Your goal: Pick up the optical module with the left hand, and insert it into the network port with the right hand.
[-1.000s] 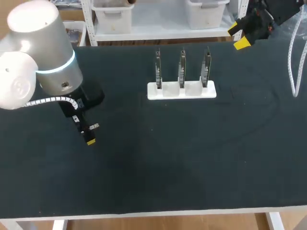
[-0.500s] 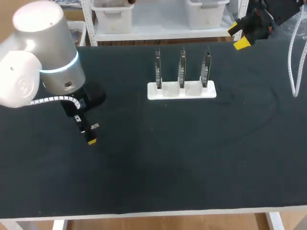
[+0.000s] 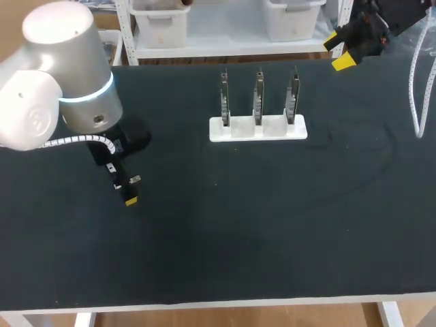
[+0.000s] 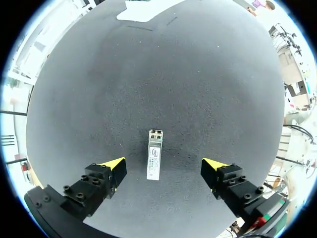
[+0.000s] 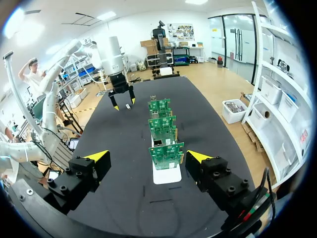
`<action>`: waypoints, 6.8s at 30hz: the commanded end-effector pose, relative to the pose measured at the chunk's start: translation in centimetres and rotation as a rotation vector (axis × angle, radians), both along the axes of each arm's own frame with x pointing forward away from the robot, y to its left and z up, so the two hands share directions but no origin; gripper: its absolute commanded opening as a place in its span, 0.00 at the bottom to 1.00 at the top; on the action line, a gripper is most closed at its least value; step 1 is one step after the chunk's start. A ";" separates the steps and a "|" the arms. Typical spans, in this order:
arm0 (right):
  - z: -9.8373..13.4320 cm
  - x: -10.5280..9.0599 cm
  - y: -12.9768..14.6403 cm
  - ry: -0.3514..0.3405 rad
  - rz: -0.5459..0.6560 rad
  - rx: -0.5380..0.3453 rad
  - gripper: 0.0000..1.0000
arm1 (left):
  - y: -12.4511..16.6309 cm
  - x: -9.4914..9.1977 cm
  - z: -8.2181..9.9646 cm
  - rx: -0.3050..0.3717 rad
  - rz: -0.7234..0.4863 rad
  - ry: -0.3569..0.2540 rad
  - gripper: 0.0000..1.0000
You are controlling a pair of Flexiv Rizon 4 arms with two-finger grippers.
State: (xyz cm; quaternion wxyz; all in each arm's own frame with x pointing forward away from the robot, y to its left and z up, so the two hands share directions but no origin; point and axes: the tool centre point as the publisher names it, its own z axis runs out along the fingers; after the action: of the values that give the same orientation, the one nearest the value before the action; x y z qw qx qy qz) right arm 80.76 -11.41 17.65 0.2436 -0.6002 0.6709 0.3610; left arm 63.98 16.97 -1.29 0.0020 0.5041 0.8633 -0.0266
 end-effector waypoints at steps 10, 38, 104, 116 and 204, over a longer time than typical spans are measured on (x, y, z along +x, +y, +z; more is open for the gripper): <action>0.0 -0.3 0.0 -0.005 -0.005 -0.001 1.00 | 0.3 0.3 -0.5 0.000 -0.001 0.015 0.31; 0.0 -0.3 0.0 -0.005 -0.005 -0.001 1.00 | 0.0 1.4 1.2 -0.137 0.063 -0.016 0.00; 0.0 -0.3 0.0 -0.005 -0.005 -0.001 1.00 | -20.2 14.8 24.0 -1.386 -0.405 -0.200 0.00; 0.0 -0.3 0.0 -0.005 -0.005 -0.001 1.00 | -20.0 14.9 23.9 -1.378 -0.400 -0.206 0.00; 0.0 -0.3 0.0 -0.005 -0.005 -0.001 1.00 | -33.7 17.7 22.8 -1.452 -0.401 -0.351 0.00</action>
State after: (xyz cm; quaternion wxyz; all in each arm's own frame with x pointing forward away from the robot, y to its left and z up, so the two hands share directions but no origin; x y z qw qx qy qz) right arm 80.76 -11.41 17.65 0.2436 -0.6002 0.6709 0.3610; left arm 82.11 -16.61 21.50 0.4603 0.5225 0.5057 -0.5094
